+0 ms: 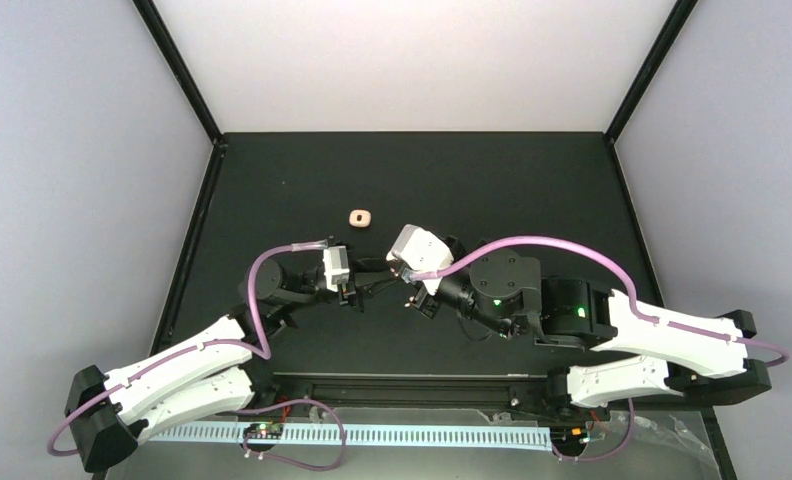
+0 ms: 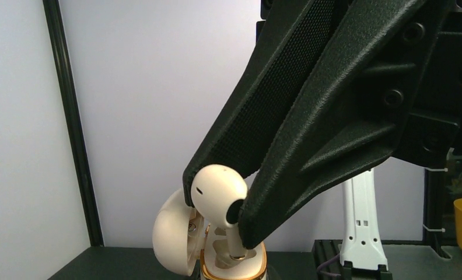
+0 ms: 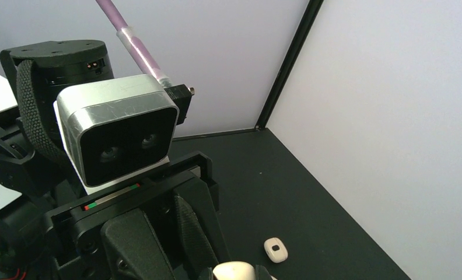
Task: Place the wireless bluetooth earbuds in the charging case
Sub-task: Place the earbud in the charging case.
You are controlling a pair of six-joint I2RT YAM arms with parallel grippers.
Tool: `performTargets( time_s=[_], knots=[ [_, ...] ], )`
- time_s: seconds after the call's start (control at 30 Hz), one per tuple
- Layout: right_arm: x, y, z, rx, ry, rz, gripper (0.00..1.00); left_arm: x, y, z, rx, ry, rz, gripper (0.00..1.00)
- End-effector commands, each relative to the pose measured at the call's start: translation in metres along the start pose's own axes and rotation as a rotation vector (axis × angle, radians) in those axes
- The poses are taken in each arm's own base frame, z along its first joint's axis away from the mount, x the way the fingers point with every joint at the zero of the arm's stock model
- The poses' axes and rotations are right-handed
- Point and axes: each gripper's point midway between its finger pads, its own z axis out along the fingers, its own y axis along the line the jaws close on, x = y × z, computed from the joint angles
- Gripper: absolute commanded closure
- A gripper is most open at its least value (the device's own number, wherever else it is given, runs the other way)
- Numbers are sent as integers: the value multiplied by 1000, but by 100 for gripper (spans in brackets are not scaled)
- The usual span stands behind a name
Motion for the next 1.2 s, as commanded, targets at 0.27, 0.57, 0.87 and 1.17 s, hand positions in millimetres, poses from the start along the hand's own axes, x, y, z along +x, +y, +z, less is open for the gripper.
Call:
performTargets(
  time_s=[0.27, 0.57, 0.87, 1.17],
  knots=[
    [2, -8, -1, 55, -8, 19, 99, -17, -1, 0, -4, -40, -23, 98],
    [7, -7, 1, 57, 5, 14, 99, -19, -1, 0, -5, -47, -33, 98],
    [9, -9, 0, 66, 11, 7, 99, -21, -1, -2, -10, -50, -32, 98],
    [13, -7, 0, 61, 23, 3, 99, -21, 2, -2, -29, -48, -52, 99]
  ],
)
